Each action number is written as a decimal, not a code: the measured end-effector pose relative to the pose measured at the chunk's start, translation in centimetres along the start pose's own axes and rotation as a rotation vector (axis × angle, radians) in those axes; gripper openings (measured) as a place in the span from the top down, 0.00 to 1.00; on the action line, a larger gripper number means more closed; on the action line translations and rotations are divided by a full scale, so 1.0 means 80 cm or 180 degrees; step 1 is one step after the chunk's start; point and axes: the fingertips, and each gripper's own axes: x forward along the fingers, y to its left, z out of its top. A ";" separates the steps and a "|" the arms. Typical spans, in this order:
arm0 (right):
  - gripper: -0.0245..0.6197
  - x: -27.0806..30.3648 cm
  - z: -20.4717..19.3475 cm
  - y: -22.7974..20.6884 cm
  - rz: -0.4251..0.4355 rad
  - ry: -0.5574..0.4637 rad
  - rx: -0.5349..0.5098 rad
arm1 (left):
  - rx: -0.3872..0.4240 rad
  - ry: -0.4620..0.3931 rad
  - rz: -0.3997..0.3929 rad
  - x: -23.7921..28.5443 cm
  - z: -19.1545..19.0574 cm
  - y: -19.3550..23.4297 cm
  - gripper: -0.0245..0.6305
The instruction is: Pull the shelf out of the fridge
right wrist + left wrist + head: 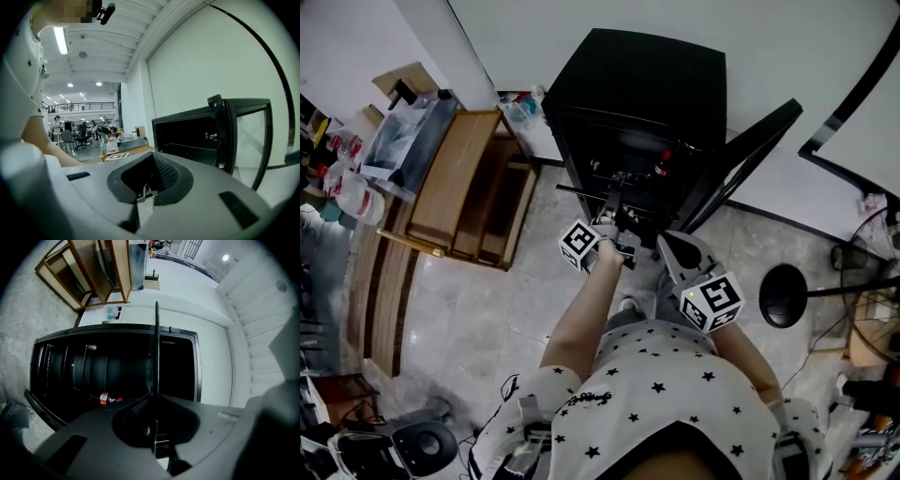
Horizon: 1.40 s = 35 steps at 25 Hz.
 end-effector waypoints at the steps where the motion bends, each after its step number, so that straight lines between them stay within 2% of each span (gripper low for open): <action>1: 0.97 0.000 0.000 0.001 0.0008 -0.0004 -0.0004 | -0.0001 0.0002 -0.0004 -0.002 0.000 0.000 0.93; 35: 0.97 0.005 0.002 0.000 0.0006 0.0011 -0.0068 | -0.0044 0.0003 0.0051 -0.015 -0.003 0.002 0.93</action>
